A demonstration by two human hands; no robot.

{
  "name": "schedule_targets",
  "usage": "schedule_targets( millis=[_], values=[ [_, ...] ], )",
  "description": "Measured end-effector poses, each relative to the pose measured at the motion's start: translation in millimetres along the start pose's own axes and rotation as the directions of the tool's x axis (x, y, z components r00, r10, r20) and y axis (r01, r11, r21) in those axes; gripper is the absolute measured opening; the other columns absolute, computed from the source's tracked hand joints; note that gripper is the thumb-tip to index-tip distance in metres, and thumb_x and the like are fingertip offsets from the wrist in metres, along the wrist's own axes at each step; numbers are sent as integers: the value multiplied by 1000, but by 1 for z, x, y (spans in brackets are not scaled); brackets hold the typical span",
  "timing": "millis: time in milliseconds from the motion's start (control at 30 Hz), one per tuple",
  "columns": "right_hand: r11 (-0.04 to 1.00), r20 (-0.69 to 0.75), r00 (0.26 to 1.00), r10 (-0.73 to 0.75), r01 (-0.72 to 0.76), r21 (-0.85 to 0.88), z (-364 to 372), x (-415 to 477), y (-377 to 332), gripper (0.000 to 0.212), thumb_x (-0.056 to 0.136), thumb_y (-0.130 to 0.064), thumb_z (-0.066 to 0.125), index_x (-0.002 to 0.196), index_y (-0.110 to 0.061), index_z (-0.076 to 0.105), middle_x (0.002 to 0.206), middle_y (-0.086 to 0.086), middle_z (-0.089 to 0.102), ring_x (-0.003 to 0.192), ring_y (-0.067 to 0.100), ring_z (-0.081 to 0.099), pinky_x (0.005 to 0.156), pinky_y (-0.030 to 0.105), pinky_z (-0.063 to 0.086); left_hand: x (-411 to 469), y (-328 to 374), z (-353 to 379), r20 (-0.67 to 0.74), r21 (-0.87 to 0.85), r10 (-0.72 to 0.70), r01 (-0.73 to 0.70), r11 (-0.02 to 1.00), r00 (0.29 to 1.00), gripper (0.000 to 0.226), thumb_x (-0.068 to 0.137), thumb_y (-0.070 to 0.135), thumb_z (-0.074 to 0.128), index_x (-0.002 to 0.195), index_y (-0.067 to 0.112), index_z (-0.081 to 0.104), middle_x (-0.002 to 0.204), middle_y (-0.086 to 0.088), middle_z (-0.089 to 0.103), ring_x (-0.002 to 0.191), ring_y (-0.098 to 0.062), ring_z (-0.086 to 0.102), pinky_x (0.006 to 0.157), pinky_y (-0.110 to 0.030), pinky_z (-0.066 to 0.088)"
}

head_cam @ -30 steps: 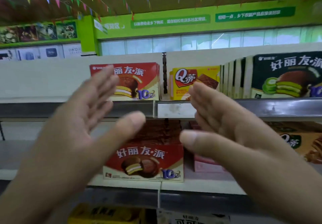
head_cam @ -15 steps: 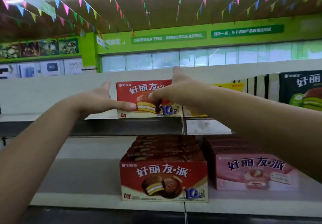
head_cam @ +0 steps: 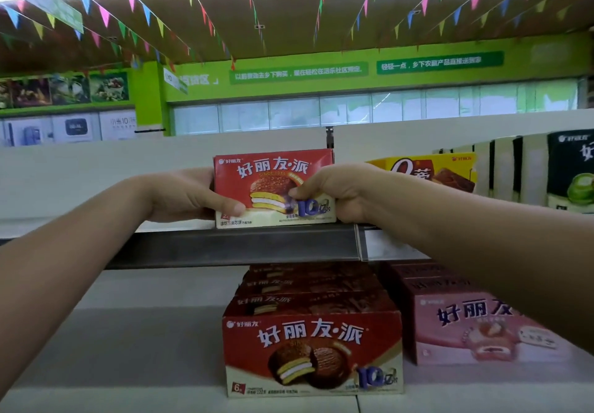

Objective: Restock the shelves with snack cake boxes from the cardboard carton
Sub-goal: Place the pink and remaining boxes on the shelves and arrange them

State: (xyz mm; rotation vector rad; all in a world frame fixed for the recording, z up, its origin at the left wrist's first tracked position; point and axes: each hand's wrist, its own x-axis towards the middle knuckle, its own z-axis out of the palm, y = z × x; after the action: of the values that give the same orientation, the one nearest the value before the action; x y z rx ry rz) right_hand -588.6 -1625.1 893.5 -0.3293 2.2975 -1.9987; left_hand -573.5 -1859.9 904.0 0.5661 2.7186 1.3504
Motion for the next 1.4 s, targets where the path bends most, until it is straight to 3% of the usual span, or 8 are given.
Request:
schedule_targets(
  millis=[167, 433, 533, 667, 800, 933, 1267, 1400],
  values=[
    [997, 19, 999, 43, -42, -70, 1, 2, -6, 35, 89, 7, 67, 122, 1, 56, 104, 15, 66, 81, 26, 66, 64, 36, 54, 7, 0, -6, 8, 11, 0, 0, 1000, 1000, 56, 77, 5, 71, 130, 19, 59, 122, -3, 74, 115, -20, 69, 93, -30, 55],
    [991, -7, 1000, -5, 4, -135, 5, -11, -7, 42, 79, -3, 77, 116, -3, 60, 118, 18, 71, 103, 34, 71, 95, 47, 58, -1, 3, -1, -38, 3, -4, 4, 1000, 999, 56, 73, 17, 80, 125, 20, 62, 117, -5, 76, 115, -25, 69, 97, -37, 55],
    [966, -18, 992, -125, 117, -231, 7, -36, -18, 17, 88, -11, 72, 93, -8, 55, 102, 8, 66, 93, 19, 61, 89, 35, 53, -12, 13, -8, -138, 39, -9, 14, 999, 990, 111, 48, 42, 100, 142, 12, 49, 120, -8, 74, 112, -24, 70, 108, -42, 49],
    [921, 6, 949, -314, 306, -242, -5, -83, -30, 35, 85, -14, 78, 91, -16, 43, 92, 9, 59, 92, 20, 64, 90, 39, 56, -28, 45, -10, -336, 172, 92, -35, 985, 937, 164, 17, 79, 88, 160, 32, 22, 155, -9, 47, 134, -24, 50, 114, -43, 36],
    [768, 27, 880, -474, 428, -477, -31, -117, -41, 87, 81, -25, 83, 152, -14, 33, 114, 2, 58, 80, 10, 63, 70, 16, 54, -32, 91, 13, -372, 417, 263, -93, 904, 890, 153, 24, 92, 74, 159, 42, 20, 163, 4, 35, 147, -20, 35, 114, -48, 32],
    [480, -14, 785, -619, 364, -798, -75, -127, -47, 106, 79, -40, 82, 162, -24, 18, 166, -1, 29, 148, 22, 34, 108, 32, 32, -25, 128, 46, -258, 550, 423, -228, 803, 869, 130, 45, 88, 73, 157, 44, 25, 158, 16, 41, 137, -1, 39, 111, -35, 32],
    [139, -57, 983, -173, -33, -990, -129, -120, -54, 112, 69, -48, 87, 159, -24, 25, 157, 6, 42, 140, 30, 41, 116, 45, 36, 29, 195, 113, 21, 810, 303, -193, 554, 953, 105, 70, 76, 67, 157, 28, 35, 151, 8, 51, 133, -15, 52, 100, -29, 36],
    [92, -64, 992, -108, -54, -994, -133, -101, -46, 98, 72, -45, 87, 152, -20, 36, 138, 5, 53, 119, 25, 55, 92, 34, 52, 48, 199, 127, 80, 851, 226, -185, 491, 971, 100, 72, 71, 72, 156, 28, 38, 150, 6, 52, 135, -17, 51, 106, -34, 38]
  ],
)
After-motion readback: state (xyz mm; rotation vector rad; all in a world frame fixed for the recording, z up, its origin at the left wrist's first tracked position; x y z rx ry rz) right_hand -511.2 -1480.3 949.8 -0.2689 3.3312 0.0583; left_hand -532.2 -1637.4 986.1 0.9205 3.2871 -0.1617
